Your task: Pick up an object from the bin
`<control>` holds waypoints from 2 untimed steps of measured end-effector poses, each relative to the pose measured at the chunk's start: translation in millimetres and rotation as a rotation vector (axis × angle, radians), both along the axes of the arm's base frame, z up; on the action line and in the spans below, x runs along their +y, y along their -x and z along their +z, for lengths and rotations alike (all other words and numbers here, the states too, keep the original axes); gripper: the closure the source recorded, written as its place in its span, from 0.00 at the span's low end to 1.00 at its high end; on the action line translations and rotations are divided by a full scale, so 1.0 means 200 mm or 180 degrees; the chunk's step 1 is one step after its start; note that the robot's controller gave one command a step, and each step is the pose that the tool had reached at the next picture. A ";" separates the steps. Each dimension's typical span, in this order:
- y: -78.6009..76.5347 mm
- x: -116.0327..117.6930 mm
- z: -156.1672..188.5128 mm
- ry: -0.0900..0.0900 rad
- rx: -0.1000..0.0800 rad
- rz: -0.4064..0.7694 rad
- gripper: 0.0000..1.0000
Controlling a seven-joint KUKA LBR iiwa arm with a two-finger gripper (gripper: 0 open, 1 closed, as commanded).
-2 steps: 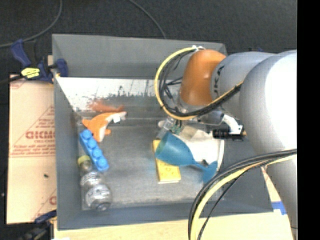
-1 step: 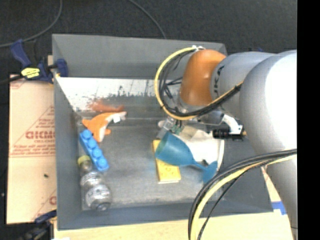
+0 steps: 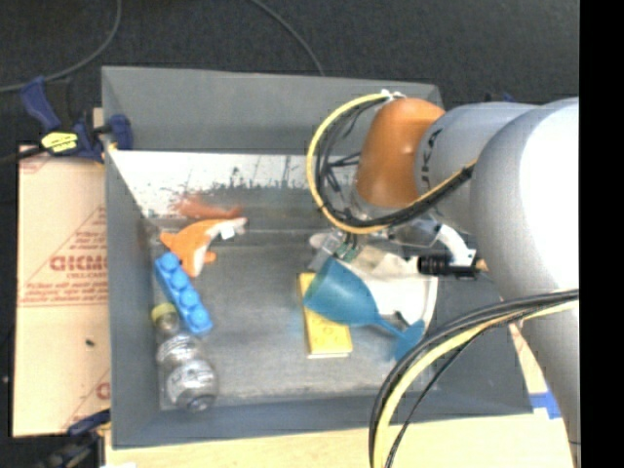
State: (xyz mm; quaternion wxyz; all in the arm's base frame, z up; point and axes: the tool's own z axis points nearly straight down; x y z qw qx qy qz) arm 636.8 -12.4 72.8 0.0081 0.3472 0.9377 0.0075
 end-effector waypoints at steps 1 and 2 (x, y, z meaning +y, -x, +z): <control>0.10 -0.03 0.03 -0.0005 -0.0002 -0.0562 1.00; 0.09 -0.06 -0.01 -0.0021 -0.0005 -0.0902 1.00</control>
Offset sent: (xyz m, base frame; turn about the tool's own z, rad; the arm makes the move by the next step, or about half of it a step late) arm -0.0183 -0.0113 -0.0028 0.2859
